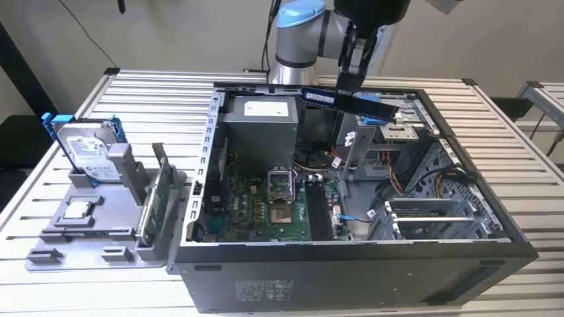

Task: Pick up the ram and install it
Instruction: 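Insert the ram into the slot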

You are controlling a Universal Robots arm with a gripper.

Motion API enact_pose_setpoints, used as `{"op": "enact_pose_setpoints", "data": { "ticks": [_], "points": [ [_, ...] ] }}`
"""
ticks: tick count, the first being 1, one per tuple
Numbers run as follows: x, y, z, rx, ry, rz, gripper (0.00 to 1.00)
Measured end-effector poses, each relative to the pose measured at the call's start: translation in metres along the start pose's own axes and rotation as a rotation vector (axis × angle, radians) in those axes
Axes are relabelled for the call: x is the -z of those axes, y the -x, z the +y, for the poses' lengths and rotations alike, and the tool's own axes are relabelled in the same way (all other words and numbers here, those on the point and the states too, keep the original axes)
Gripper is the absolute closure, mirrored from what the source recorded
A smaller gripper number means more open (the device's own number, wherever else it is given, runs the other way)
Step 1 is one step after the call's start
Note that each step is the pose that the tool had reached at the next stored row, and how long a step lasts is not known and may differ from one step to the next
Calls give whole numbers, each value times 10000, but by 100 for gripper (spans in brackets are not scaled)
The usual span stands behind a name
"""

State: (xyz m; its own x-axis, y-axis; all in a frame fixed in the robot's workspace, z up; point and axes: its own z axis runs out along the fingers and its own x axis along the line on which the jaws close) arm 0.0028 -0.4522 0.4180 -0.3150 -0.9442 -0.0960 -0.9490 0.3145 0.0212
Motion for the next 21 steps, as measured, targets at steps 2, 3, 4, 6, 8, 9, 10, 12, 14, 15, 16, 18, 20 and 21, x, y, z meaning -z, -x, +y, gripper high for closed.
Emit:
{"op": "enact_pose_setpoints", "data": {
  "ticks": [2,3,4,6,8,9,10,12,14,15,16,18,20,21],
  "points": [
    [-2,0,0,-38,-4,0,86],
    [-3,0,0,-57,-5,-1,86],
    [-4,0,0,-78,-7,-2,86],
    [-6,-1,0,-115,-11,-2,86],
    [-8,-1,0,-148,-14,-3,86],
    [-8,-1,0,-165,-16,-3,86],
    [-9,-1,0,-180,-17,-4,86],
    [-11,-1,0,-208,-20,-4,86],
    [-12,-1,0,-236,-23,-5,86],
    [-13,-1,0,-251,-24,-5,86],
    [-15,-1,0,-272,-26,-6,86],
    [-19,-2,0,-340,-33,-8,86],
    [-23,-2,0,-426,-41,-9,86],
    [-25,-2,-1,-470,-45,-9,86]
  ]
}}
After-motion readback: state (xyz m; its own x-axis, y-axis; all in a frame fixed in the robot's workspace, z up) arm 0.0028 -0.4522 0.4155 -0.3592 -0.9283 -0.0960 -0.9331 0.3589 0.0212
